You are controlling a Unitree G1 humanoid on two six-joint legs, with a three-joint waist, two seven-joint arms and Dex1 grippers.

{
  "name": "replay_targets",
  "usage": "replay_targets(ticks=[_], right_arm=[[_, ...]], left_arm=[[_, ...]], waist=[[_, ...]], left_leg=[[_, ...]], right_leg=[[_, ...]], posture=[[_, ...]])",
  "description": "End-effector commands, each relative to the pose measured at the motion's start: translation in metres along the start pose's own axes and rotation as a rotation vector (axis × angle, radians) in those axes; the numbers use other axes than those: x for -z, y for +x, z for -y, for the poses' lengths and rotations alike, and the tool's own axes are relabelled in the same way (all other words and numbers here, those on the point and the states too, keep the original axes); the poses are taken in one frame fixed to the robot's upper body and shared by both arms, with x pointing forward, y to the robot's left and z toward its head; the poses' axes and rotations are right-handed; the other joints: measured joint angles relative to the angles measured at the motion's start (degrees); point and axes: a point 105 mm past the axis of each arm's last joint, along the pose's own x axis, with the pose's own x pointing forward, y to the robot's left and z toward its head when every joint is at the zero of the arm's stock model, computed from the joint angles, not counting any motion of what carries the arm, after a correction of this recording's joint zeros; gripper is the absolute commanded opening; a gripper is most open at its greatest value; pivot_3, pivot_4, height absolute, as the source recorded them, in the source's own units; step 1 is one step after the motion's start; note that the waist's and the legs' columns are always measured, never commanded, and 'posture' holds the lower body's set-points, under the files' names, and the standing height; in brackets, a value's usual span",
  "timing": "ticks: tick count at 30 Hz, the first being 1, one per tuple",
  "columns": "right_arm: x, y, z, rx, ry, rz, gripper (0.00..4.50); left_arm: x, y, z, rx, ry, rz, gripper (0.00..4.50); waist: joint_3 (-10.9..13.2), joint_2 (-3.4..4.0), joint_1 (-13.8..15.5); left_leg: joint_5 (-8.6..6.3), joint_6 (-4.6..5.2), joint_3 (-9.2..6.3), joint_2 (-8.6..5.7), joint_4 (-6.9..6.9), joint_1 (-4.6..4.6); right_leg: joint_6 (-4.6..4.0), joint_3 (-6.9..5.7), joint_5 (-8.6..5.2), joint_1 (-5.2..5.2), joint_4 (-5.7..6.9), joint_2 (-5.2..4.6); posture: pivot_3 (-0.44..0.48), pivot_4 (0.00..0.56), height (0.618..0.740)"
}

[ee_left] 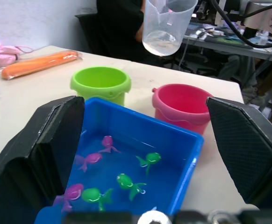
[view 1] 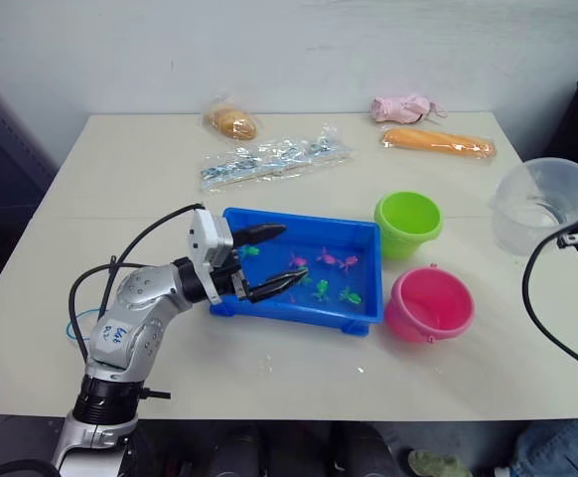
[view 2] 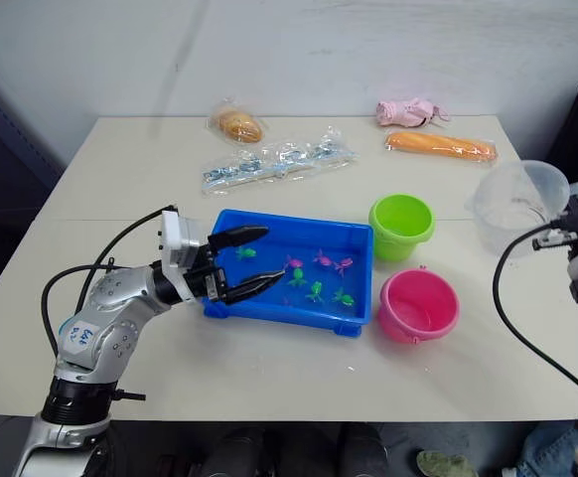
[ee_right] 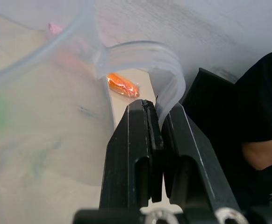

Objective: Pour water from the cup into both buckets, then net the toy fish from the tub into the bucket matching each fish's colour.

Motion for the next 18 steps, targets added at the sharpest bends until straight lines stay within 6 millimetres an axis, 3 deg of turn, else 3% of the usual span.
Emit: replay_targets(ticks=[1,7,14,18], right_arm=[[0.001,0.02,0.01,0.082,-0.076,-0.111,0.03],[-0.004,0.047,-0.014,-0.037,-0.217,-0.106,0.03],[-0.01,0.069,-0.025,-0.057,-0.414,-0.05,0.03],[-0.025,0.076,-0.031,-0.051,-0.59,0.03,0.03]], left_arm=[[-0.016,0.0,-0.015,-0.072,0.062,0.052,4.5],[-0.016,0.003,-0.015,-0.081,0.078,0.056,4.5],[-0.013,0.006,-0.011,-0.075,0.113,0.041,4.5],[-0.013,0.007,-0.011,-0.081,0.123,0.043,4.5]], waist=[[0.0,-0.01,-0.07],[0.0,0.0,-0.21],[0.0,0.0,-0.15],[0.01,-0.01,-0.11]], left_leg=[[0.0,0.0,0.0,0.0,0.01,-0.01],[0.0,0.0,0.0,-0.02,0.02,-0.14],[0.02,-0.02,0.05,-0.02,0.49,-0.94],[0.02,-0.02,0.05,-0.02,0.61,-1.01]], right_leg=[[0.0,0.0,0.0,0.0,0.0,0.0],[0.01,-0.03,0.01,-0.09,-0.04,0.0],[0.05,-0.02,0.03,-0.83,0.31,0.01],[0.06,-0.03,0.03,-0.83,0.32,0.0]], posture=[[0.0,0.15,0.74],[0.0,0.15,0.74],[0.0,0.15,0.74],[0.0,0.15,0.74]])
